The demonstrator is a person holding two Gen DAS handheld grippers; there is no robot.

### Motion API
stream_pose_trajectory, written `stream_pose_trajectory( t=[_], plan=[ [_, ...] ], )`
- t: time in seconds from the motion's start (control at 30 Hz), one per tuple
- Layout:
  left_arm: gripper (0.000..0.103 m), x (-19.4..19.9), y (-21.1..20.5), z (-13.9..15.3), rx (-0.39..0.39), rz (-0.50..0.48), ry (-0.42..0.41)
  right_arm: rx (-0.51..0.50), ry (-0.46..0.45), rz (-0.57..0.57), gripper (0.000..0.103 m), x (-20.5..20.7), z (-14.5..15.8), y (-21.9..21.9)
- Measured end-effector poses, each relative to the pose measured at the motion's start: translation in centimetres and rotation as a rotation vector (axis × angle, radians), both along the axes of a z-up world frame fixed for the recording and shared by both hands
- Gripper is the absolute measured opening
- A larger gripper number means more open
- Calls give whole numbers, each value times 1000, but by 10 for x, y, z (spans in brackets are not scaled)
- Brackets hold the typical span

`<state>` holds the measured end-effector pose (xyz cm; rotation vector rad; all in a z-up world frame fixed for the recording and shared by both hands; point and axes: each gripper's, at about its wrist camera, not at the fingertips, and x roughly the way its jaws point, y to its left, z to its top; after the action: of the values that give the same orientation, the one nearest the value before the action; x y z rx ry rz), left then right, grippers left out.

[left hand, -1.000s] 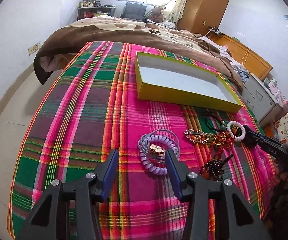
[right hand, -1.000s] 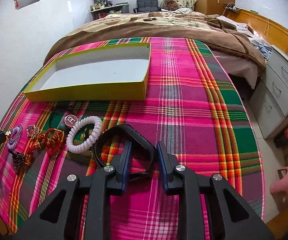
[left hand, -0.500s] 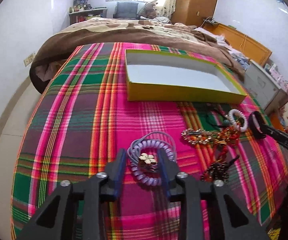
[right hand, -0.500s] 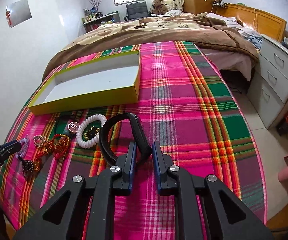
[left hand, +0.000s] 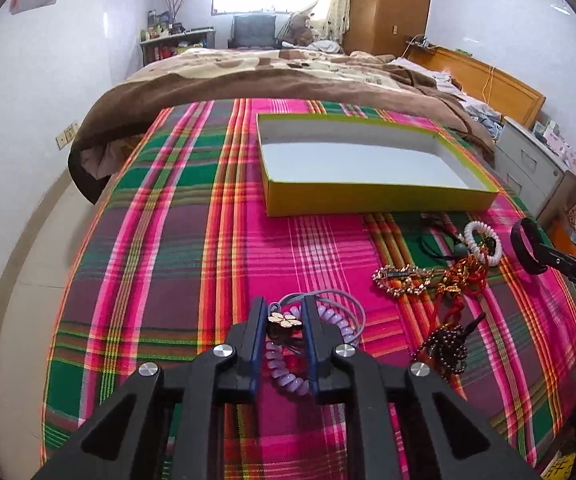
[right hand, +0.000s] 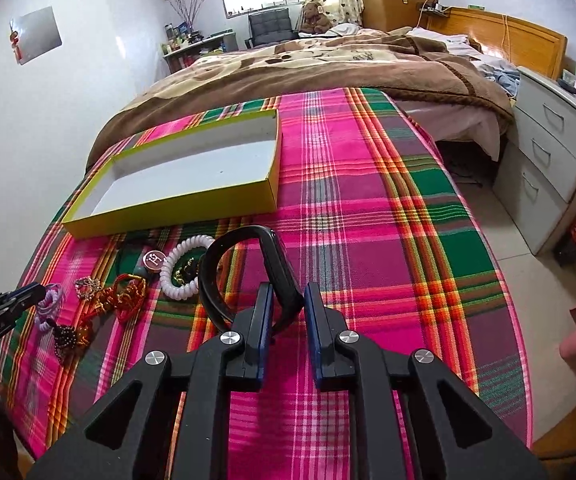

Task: Organize jewelry
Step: 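Carry both items into the yellow box and open both tools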

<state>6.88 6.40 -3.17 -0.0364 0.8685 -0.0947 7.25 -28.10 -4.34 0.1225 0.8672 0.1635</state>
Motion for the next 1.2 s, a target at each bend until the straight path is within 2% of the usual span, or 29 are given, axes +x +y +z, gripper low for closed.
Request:
stream_pose_trajectory(
  t=[0.37,0.5,0.73,0.9,1.03,1.2],
  plan=[
    [17,10,2,28,-59,-22,-65,12,-51,-5,16,0,24,2],
    [17,30,3,40,-109,-32,-88,15,-63,9,16,11,35,8],
    [17,76,-1,55,-83,-36,-120,1,-54,36,16,50,42,22],
    [17,116,-5,51,-73,-50,-105,-17,-32,21,16,84,35,29],
    [17,147,-2,39,-152,-38,-58,-26,-17,12,16,107,31,33],
    [17,172,-9,32,-127,-48,-50,-58,15,13,16,131,21,43]
  ],
)
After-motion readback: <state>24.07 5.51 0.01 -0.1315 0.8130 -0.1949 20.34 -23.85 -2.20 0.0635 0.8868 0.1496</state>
